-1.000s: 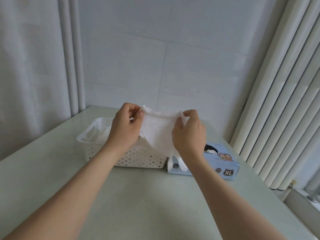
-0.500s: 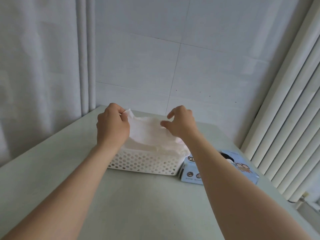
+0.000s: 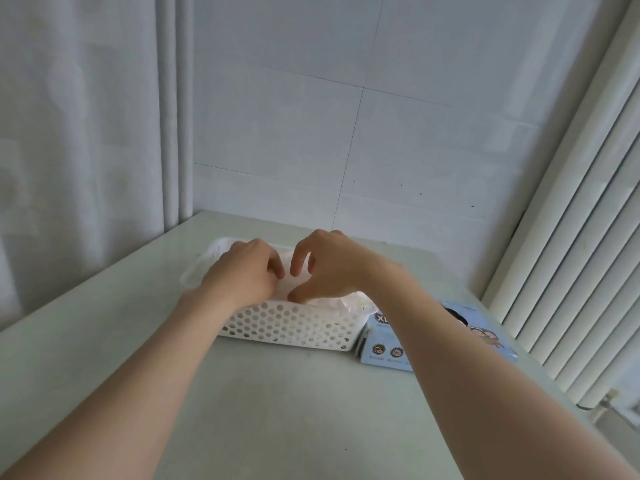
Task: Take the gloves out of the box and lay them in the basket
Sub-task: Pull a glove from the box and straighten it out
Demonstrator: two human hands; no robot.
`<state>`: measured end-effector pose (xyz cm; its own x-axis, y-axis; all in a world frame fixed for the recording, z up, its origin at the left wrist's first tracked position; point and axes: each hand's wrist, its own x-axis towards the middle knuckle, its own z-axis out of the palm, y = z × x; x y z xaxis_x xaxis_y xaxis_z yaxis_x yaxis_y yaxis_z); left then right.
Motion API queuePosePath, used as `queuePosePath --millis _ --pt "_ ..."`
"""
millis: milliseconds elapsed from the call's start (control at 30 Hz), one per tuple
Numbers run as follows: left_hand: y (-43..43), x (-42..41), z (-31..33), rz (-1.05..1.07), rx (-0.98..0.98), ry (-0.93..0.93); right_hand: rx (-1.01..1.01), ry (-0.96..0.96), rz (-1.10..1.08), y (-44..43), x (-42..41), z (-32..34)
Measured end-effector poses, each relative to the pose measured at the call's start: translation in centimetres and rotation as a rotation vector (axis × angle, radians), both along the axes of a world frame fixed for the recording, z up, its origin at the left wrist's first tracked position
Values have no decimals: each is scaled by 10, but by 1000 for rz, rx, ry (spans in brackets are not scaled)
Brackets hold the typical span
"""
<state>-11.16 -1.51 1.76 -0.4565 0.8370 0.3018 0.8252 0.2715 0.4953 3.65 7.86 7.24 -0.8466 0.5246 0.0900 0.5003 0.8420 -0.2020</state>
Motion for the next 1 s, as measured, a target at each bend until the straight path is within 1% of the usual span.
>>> queuePosePath --millis 133,200,367,467,533,600,633,667,733,767,833,867,933,1000 --pt "-2 1 1 9 14 -28 -36 40 12 4 6 -2" --pt "-2 3 1 16 9 -36 -63 16 11 6 11 1" --pt "-5 3 2 45 -30 -46 -80 -128 -59 9 23 10" --pt "-5 5 3 56 -46 -36 -32 -289 -105 3 29 19" --pt "-7 8 5 52 -50 -39 -40 -370 -122 0 32 26" --pt "-7 10 6 43 -56 -38 -48 -349 -161 2 29 28" --pt "-8 10 6 42 -57 -38 -30 -294 -189 6 25 27" --pt "-8 10 6 45 -62 -38 -20 -200 -214 9 22 25" --pt "-8 9 5 59 -73 -27 92 -44 -214 10 18 18" --pt "-9 10 5 64 -79 -21 149 -22 -193 8 16 14" --pt "-10 13 6 64 -85 -15 167 -79 -128 10 14 6" --pt "-10 14 6 62 -88 -13 108 -129 -101 10 14 4" --pt "-8 14 5 70 -91 -4 43 -232 -118 15 14 -3" --pt "-6 14 2 90 -85 13 50 -296 -152 20 14 -11"
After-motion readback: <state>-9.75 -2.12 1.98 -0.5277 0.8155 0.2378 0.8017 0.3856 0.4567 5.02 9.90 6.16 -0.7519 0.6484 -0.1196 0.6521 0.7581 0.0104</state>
